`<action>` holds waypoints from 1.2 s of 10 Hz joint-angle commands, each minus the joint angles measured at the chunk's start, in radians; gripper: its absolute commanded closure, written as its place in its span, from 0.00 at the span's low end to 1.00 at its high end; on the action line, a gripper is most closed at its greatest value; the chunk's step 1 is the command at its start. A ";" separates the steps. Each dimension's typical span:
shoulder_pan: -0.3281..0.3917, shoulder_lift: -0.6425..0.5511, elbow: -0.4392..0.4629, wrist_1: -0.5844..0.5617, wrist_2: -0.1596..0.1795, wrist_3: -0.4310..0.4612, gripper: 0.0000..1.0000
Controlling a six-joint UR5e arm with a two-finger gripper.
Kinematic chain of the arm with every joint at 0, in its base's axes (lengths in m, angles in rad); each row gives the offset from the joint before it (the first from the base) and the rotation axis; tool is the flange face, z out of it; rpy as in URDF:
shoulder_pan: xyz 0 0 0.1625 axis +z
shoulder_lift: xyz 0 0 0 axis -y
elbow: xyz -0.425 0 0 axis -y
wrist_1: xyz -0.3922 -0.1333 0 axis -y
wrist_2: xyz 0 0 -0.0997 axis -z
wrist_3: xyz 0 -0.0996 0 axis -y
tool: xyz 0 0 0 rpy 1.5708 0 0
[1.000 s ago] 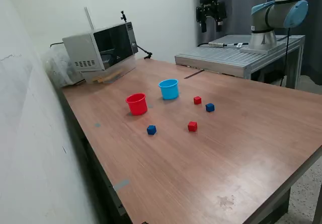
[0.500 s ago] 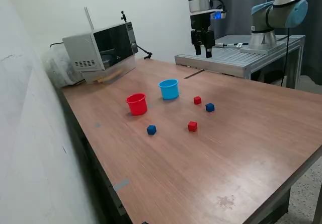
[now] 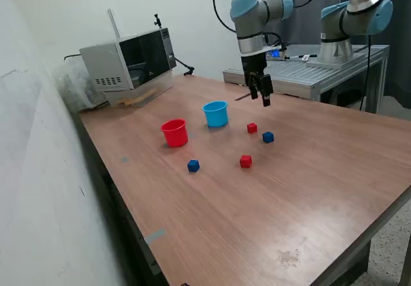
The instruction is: Place red objects in the red bin, and blue objects in the blue bin.
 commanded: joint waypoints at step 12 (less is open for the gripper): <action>-0.014 0.167 -0.075 -0.060 -0.006 -0.218 0.00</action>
